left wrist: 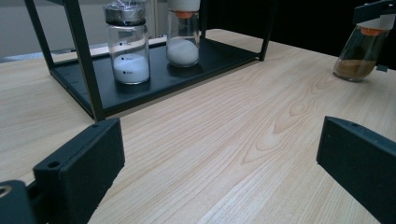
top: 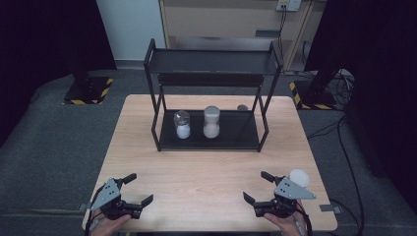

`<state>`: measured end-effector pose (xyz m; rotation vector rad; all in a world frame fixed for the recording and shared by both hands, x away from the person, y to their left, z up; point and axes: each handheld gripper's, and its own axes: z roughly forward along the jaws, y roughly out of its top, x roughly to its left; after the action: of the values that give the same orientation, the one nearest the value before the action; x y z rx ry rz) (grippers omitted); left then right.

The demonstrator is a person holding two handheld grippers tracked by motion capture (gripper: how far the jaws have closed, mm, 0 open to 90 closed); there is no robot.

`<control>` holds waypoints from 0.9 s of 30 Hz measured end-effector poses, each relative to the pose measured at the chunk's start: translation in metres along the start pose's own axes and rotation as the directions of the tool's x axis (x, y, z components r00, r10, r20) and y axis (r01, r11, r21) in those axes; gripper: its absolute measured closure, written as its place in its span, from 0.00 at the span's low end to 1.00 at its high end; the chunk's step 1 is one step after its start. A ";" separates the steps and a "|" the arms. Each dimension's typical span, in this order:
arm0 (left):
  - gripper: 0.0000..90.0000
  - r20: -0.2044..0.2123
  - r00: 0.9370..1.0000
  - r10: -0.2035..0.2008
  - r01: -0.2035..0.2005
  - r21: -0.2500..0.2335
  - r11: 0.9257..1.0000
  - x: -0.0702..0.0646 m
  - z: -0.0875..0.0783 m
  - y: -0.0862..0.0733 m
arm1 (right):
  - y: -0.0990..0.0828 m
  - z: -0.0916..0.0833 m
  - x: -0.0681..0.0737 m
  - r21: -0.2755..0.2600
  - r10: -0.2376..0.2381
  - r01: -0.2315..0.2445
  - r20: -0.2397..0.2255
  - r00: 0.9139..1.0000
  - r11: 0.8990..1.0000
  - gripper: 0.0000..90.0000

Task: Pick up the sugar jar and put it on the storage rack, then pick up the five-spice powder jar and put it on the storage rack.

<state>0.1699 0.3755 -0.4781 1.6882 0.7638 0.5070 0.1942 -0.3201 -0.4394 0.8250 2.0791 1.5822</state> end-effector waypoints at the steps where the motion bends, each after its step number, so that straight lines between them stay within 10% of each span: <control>1: 0.00 0.000 1.000 -0.001 0.001 -0.001 1.000 0.000 0.000 0.000 | 0.000 0.000 0.000 0.000 0.001 -0.001 0.001 1.000 1.000 0.07; 27: 0.00 0.007 1.000 0.005 -0.005 0.000 1.000 -0.001 0.001 0.001 | 0.000 0.000 0.000 0.005 -0.002 0.002 0.001 1.000 1.000 0.07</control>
<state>0.1700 0.3747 -0.4776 1.6916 0.7549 0.5042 0.1936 -0.3202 -0.4397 0.8247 2.0829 1.5760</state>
